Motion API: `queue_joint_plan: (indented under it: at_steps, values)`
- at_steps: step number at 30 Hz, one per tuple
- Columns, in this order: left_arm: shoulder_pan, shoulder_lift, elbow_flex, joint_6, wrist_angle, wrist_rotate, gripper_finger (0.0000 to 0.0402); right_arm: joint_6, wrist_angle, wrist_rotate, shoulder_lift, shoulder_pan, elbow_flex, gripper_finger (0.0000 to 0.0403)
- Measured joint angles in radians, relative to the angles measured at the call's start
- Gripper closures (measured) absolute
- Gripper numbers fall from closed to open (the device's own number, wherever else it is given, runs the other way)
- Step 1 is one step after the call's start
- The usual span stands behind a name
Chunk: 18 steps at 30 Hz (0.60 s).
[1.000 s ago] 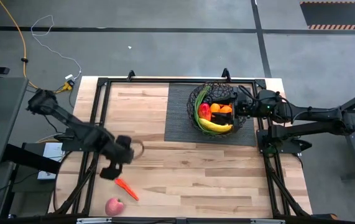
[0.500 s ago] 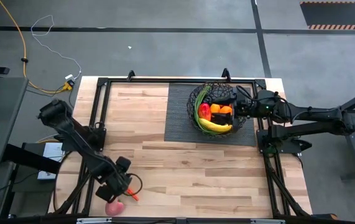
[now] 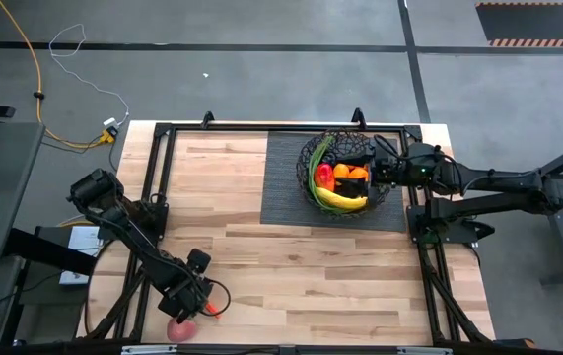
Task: Build produce basket
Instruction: Put the carrot into the wire basket
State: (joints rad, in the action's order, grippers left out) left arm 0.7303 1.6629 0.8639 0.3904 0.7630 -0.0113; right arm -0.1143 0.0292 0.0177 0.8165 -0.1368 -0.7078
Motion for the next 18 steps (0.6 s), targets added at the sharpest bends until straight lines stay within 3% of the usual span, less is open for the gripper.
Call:
queue_joint_plan:
  at_steps: [18]
  values:
    - [-0.012, 0.007, 0.002, -0.048, 0.019, -0.003, 0.0226, -0.001, -0.004, -0.023, 0.0, 0.0, 0.0, 0.0153]
